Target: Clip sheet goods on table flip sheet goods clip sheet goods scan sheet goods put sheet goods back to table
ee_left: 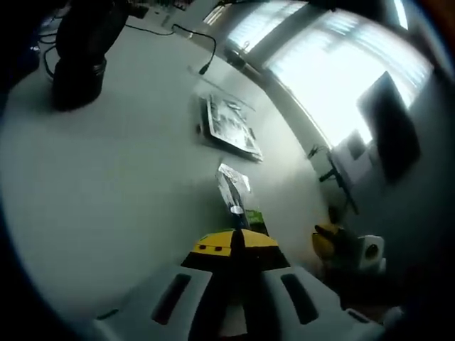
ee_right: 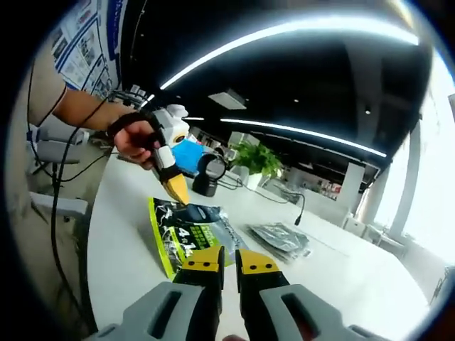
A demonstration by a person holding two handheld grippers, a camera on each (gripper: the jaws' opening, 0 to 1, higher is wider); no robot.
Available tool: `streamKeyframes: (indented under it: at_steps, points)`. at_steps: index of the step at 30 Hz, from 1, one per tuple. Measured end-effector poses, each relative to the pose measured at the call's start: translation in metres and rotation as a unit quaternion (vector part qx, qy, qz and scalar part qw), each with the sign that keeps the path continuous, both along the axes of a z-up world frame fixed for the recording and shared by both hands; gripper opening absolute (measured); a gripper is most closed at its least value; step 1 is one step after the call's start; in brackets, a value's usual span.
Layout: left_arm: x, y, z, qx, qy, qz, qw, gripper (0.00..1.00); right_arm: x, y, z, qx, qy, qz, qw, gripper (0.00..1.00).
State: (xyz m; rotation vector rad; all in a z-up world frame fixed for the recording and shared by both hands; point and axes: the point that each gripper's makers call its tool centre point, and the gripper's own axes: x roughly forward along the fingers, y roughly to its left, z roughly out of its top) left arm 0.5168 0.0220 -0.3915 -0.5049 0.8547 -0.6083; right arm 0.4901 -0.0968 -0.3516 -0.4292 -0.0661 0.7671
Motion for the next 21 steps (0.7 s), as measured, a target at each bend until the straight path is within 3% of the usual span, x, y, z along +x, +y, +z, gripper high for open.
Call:
streamKeyframes:
  at_steps: [5,21]
  points:
    - [0.003,0.001,0.002,-0.006,-0.004,0.007,1.0,0.0,-0.008,0.011,0.0,-0.018,-0.002,0.008,0.9998,0.05]
    - [0.007,0.0,0.009,-0.013,-0.018,0.01,0.9997,0.0,-0.027,0.049,0.004,-0.023,0.008,0.034,0.9991,0.09]
